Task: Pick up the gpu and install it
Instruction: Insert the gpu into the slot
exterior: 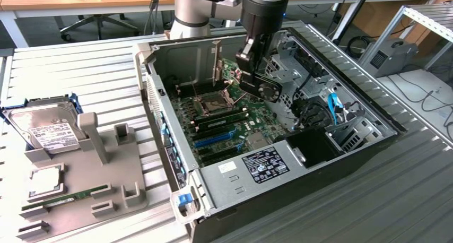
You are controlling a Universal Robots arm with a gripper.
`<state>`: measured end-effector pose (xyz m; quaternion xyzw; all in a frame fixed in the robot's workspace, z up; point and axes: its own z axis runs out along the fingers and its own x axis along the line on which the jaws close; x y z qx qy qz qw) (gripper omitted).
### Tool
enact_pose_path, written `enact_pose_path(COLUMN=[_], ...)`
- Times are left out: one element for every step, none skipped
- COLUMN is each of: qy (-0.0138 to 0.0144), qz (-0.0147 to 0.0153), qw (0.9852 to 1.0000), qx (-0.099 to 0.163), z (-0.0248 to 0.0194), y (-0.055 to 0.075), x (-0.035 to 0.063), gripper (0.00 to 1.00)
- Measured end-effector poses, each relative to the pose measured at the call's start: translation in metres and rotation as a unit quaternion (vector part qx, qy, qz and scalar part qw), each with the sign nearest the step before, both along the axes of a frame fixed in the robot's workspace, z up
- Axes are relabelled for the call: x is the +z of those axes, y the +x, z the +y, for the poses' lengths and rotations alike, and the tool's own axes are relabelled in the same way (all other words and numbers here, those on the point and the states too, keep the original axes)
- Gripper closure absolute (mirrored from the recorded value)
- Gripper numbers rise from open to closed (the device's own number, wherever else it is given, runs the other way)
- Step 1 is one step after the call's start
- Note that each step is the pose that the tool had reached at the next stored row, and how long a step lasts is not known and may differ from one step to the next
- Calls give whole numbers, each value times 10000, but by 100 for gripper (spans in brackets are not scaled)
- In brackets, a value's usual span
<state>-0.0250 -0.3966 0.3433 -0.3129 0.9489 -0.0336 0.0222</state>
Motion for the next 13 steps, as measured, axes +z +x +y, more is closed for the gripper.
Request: enact_pose_path(qy=[-2,-3,-5,-6,-9,-12,-14,-14,-15,-17,-19,-21,-24], qz=[0,0,0,0,0,0,0,0,0,0,0,0,0], qw=[10000,10000,10000,10000,10000,10000,9999,9999,9999,9999,9999,9998,9998], qx=[12,24,35,46,67,95,117,129,141,156,171,184,200], z=[0,0,0,0,0,0,0,0,0,0,0,0,0], y=[0,0,0,0,0,0,0,0,0,0,0,0,0], x=[0,0,0,0,0,0,0,0,0,0,0,0,0], gripper=[74,74,74,74,74,74,74,74,74,74,74,74,74])
